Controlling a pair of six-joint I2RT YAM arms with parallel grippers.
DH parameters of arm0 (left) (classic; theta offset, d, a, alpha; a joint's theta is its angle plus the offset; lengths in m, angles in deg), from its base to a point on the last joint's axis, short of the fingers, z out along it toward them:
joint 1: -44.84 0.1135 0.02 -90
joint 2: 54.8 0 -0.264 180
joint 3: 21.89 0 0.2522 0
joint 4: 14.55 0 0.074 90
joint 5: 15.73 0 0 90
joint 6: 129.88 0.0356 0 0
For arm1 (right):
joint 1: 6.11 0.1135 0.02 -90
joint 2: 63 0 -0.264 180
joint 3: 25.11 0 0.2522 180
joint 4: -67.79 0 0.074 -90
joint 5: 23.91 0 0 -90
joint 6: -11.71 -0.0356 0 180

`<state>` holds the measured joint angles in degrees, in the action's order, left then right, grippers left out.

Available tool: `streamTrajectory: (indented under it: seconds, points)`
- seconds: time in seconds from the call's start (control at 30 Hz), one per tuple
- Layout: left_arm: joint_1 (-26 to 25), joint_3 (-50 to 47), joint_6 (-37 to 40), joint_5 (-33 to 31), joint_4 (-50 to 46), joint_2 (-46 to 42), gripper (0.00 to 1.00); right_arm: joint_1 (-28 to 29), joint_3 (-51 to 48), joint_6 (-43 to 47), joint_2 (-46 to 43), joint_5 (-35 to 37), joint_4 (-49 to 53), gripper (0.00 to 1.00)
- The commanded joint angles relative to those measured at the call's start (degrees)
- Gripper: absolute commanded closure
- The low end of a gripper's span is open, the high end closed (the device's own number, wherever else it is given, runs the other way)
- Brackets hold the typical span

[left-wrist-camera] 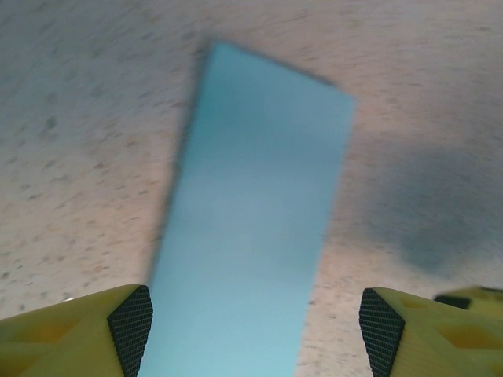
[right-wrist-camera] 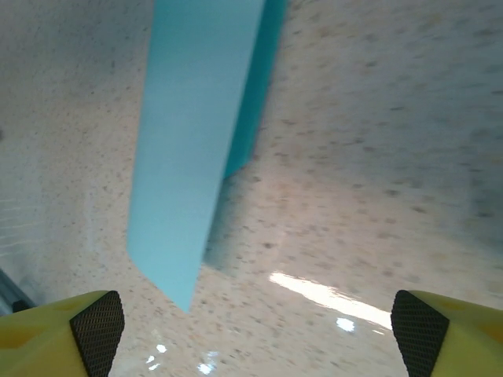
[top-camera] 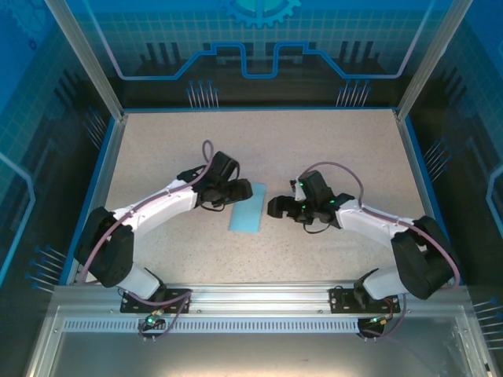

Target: Fold a paper plane with a square sheet of paper (pick it up from the middle)

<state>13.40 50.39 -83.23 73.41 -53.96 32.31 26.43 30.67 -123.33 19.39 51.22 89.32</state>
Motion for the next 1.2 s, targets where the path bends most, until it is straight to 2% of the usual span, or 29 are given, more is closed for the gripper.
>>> streamTrajectory:
  seconds: [0.0, 0.3, 0.53, 0.67, 0.93, 1.03, 1.17]
  points:
    - [2.46, -5.58, -4.54, 8.45, 7.76, -1.44, 0.27, 3.09, 2.8, -5.8, 3.5, -0.97, -2.79, 0.12]
    - [3.64, -12.67, -7.72, 10.17, 11.39, -0.67, 0.26, 9.32, 5.02, -14.12, 9.66, -2.21, -7.42, 0.24]
    - [4.27, -13.44, -7.71, 10.0, 11.72, -1.5, 0.26, 12.11, 3.8, -19.17, 10.9, -0.64, -9.7, 0.43]
    - [4.51, -13.39, -7.58, 10.0, 11.77, -1.65, 0.26, 12.89, 3.44, -21.2, 12.46, -0.88, -12.35, 0.49]
    - [5.13, -13.43, -7.29, 9.92, 11.67, -2.3, 0.25, 13.21, 4.36, -21.45, 14.18, -0.76, -11.88, 0.51]
    - [5.16, -13.43, -7.36, 9.92, 11.67, -2.38, 0.25, 13.5, 4.48, -21.49, 14.62, -0.28, -11.17, 0.48]
    - [5.3, -13.38, -7.11, 9.84, 11.59, -2.44, 0.25, 14.09, 4.91, -20.52, 14.1, 3.0, -8.25, 0.36]
